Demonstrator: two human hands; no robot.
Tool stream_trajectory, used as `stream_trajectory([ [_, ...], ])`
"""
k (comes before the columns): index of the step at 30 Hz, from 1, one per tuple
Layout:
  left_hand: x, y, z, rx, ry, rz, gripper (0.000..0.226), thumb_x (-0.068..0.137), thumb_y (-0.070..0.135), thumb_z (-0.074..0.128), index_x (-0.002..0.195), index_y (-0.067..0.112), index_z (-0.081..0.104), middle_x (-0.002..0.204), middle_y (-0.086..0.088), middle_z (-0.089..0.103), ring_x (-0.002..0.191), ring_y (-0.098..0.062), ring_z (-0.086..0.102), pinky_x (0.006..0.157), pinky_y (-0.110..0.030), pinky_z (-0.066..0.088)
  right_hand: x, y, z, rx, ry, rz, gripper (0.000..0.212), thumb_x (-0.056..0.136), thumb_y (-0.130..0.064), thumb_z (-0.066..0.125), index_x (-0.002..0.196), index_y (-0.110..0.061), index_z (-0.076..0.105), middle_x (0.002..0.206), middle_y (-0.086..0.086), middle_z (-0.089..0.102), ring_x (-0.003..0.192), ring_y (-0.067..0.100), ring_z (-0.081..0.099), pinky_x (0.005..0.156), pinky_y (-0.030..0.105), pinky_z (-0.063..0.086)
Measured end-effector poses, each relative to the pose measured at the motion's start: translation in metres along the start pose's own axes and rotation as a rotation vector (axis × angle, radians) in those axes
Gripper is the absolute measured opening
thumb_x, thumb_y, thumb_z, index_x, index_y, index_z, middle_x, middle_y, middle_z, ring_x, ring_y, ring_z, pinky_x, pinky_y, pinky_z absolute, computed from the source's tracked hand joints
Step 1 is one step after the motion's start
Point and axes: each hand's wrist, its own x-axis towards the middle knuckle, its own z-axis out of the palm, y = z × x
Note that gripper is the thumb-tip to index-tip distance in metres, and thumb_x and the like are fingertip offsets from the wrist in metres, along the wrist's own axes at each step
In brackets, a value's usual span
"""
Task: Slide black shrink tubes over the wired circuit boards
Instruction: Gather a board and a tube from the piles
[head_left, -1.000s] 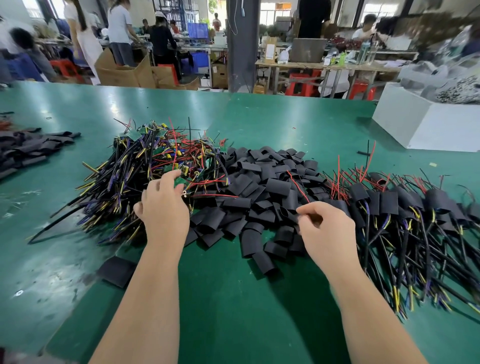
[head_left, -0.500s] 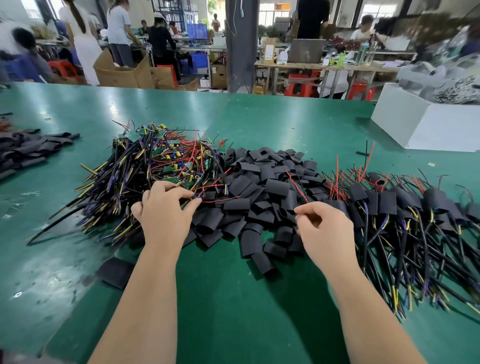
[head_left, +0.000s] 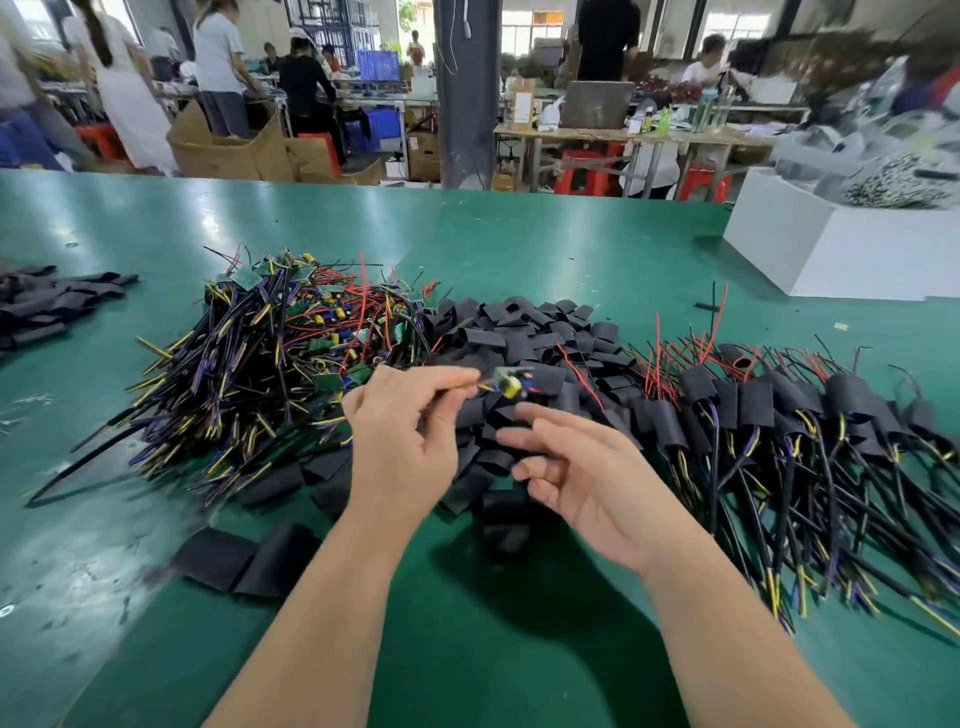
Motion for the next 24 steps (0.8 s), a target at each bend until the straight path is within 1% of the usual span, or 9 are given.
stream_trajectory([
  [2, -0.0026, 0.0039, 0.0040, -0.076, -0.089, 0.023, 0.020, 0.086, 0.016, 0.059, 0.095, 0.032, 0.068, 0.077, 0.017, 0.068, 0.074, -0.010, 0.056, 0.080, -0.052, 0.041, 0.0018, -0.0020, 0.0002, 0.107, 0.006, -0.062, 0.031, 0.073, -0.023, 0.067, 0.102, -0.013, 0.065, 0.090, 0.011, 0.073, 0.057, 0.013, 0.064, 0.052, 0.019, 0.050],
  [4, -0.0048, 0.0032, 0.0065, -0.102, -0.164, 0.038, 0.019, 0.086, 0.016, 0.058, 0.094, 0.027, 0.070, 0.076, 0.019, 0.067, 0.075, -0.013, 0.058, 0.080, -0.053, 0.041, 0.0018, -0.0038, -0.0006, 0.118, 0.072, -0.160, 0.023, 0.072, -0.022, 0.066, 0.094, -0.015, 0.069, 0.080, 0.005, 0.072, 0.057, 0.012, 0.063, 0.053, 0.018, 0.050],
  [7, -0.0076, 0.0006, 0.0091, -0.026, -0.211, 0.037, 0.019, 0.089, 0.027, 0.056, 0.103, 0.030, 0.068, 0.080, 0.017, 0.066, 0.076, -0.011, 0.057, 0.086, -0.042, 0.035, 0.0005, -0.0028, -0.0013, 0.005, 0.177, -0.256, 0.008, 0.071, -0.020, 0.068, 0.075, -0.013, 0.069, 0.070, 0.008, 0.069, 0.054, 0.014, 0.064, 0.049, 0.018, 0.048],
  [11, -0.0071, -0.0011, 0.0113, 0.027, -0.240, 0.111, 0.036, 0.085, 0.033, 0.066, 0.120, 0.032, 0.058, 0.086, 0.014, 0.067, 0.083, -0.011, 0.062, 0.083, -0.031, 0.032, -0.0009, -0.0035, 0.0005, -0.023, 0.244, -0.244, 0.011, 0.076, -0.016, 0.071, 0.072, -0.010, 0.063, 0.068, 0.010, 0.069, 0.055, 0.017, 0.065, 0.046, 0.020, 0.047],
  [15, -0.0062, -0.0002, 0.0113, 0.020, -0.194, 0.277, 0.012, 0.089, 0.030, 0.062, 0.097, 0.022, 0.066, 0.087, 0.011, 0.068, 0.075, -0.013, 0.063, 0.070, -0.035, 0.042, -0.0010, -0.0046, -0.0006, -0.034, 0.274, -0.223, 0.014, 0.085, -0.013, 0.068, 0.073, -0.010, 0.060, 0.065, 0.009, 0.067, 0.054, 0.016, 0.065, 0.045, 0.019, 0.046],
  [16, -0.0068, -0.0004, 0.0114, 0.007, -0.193, 0.287, 0.015, 0.089, 0.031, 0.061, 0.092, 0.019, 0.069, 0.085, 0.009, 0.068, 0.072, -0.016, 0.063, 0.065, -0.037, 0.046, -0.0010, -0.0042, -0.0003, -0.044, 0.270, -0.226, 0.016, 0.085, -0.013, 0.068, 0.072, -0.011, 0.059, 0.064, 0.009, 0.067, 0.053, 0.016, 0.065, 0.045, 0.019, 0.046],
  [19, -0.0072, -0.0015, 0.0099, 0.016, -0.214, 0.245, 0.029, 0.087, 0.041, 0.059, 0.084, 0.016, 0.074, 0.076, 0.006, 0.067, 0.065, -0.017, 0.063, 0.055, -0.035, 0.048, -0.0015, -0.0024, 0.0008, -0.086, 0.262, -0.247, 0.018, 0.086, -0.012, 0.067, 0.069, -0.012, 0.060, 0.064, 0.010, 0.067, 0.054, 0.017, 0.065, 0.044, 0.019, 0.045],
  [22, -0.0091, -0.0019, 0.0081, 0.073, -0.301, 0.204, 0.041, 0.091, 0.050, 0.048, 0.082, 0.020, 0.073, 0.070, 0.008, 0.066, 0.065, -0.011, 0.061, 0.057, -0.033, 0.048, -0.0010, -0.0017, 0.0000, -0.127, 0.235, -0.319, 0.015, 0.087, -0.010, 0.066, 0.073, -0.014, 0.064, 0.072, 0.008, 0.069, 0.060, 0.019, 0.067, 0.047, 0.019, 0.046],
  [24, -0.0112, -0.0005, 0.0113, -0.042, -0.449, -0.008, 0.050, 0.096, 0.055, 0.037, 0.080, 0.023, 0.071, 0.064, 0.010, 0.064, 0.063, -0.005, 0.058, 0.060, -0.027, 0.047, -0.0002, -0.0009, -0.0013, -0.184, 0.219, -0.390, 0.015, 0.087, -0.011, 0.066, 0.075, -0.019, 0.068, 0.076, 0.004, 0.070, 0.065, 0.018, 0.068, 0.052, 0.020, 0.047],
])
